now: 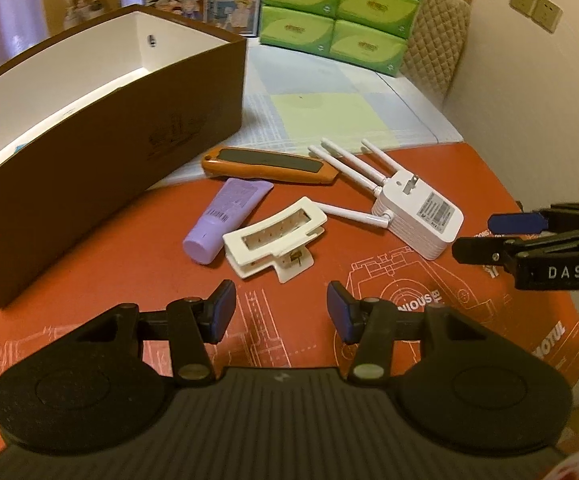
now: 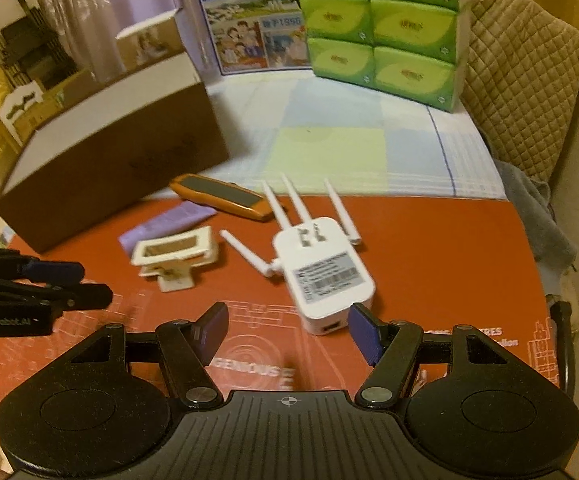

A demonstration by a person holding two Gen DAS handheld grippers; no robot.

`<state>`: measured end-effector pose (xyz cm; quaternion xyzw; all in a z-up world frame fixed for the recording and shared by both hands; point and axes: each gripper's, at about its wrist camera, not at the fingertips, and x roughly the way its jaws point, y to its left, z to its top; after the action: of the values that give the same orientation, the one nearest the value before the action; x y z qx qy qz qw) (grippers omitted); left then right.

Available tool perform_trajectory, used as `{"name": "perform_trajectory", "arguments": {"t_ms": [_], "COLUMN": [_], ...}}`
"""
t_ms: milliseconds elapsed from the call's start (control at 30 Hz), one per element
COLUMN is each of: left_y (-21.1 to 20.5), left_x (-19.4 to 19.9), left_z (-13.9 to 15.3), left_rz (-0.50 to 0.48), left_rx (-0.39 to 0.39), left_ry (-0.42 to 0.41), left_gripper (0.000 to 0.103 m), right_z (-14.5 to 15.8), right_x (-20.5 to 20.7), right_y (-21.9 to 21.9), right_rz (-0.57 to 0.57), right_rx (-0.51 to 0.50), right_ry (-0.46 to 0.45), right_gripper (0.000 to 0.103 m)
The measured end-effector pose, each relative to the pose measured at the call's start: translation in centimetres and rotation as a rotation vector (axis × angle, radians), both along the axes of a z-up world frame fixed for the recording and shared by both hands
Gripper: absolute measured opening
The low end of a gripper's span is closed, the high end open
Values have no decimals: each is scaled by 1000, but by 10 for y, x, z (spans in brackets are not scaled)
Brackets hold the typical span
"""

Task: Organize rigid objects
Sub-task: 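Withdraw both tools from the box back over the mat, then grasp the white plastic clip with the left tool while the right tool approaches the white wireless repeater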

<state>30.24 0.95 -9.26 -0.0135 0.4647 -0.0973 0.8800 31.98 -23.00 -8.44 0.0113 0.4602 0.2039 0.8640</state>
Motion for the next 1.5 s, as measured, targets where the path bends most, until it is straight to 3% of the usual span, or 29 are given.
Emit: {"name": "perform_trajectory", "arguments": {"t_ms": [533,800,900,1100,1500], "left_y": [-13,-19,-19,-21,-26], "left_x": [50,67,70,67,81], "left_z": [-24,-39,-44,-47,-50], "left_rz": [-181,-296,-294,-259,-124], "left_rx": [110,132,142,89,28], "left_ry": [-53,-31,-5,59,96], "left_gripper": [48,49,51,51,49], "right_z": [-35,-49,-52,-53,-56], "right_x": [41,54,56,53,66], "right_y": [2,8,10,9,18], "right_rz": [18,46,43,39,69], "right_rx": [-91,-106,-111,-101,-134], "right_ry": [26,42,40,44,23], "right_gripper": [63,63,63,63,63]}}
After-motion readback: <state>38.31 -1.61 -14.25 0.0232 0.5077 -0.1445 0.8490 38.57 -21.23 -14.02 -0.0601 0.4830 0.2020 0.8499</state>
